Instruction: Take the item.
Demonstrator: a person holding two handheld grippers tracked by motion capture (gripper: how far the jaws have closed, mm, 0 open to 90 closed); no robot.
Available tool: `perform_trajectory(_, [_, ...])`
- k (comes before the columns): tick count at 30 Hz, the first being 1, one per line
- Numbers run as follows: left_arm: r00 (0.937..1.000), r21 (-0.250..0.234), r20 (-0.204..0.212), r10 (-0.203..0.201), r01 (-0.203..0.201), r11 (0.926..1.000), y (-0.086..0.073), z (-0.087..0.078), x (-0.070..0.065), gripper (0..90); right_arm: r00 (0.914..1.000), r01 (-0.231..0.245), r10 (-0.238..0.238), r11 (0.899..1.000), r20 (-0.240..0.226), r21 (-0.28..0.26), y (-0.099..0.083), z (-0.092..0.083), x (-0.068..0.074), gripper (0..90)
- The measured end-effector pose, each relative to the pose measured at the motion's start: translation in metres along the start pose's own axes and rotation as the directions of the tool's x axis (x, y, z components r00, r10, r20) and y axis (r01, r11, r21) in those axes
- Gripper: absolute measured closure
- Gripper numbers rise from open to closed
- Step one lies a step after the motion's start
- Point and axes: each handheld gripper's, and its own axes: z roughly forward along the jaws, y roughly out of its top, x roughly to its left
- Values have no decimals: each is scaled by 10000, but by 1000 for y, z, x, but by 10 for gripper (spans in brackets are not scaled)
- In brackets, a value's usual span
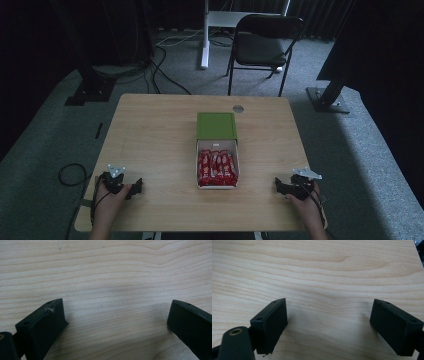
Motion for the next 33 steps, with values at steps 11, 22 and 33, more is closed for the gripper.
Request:
perform_trajectory(11, [10000,-15,6,1,-1,10000,0,0,0,20,9985,-552,552,9985,14,21,9,-12,2,138])
perform_trajectory(22, [10000,-11,-42,-44,44,10000,0,0,-1,20,9980,-622,619,9977,-115,-264,28,-23,13,138])
perform_trajectory(33, [9999,-14,-69,-79,79,10000,0,0,-1,21,9996,-165,142,9959,-264,-891,53,-41,39,138])
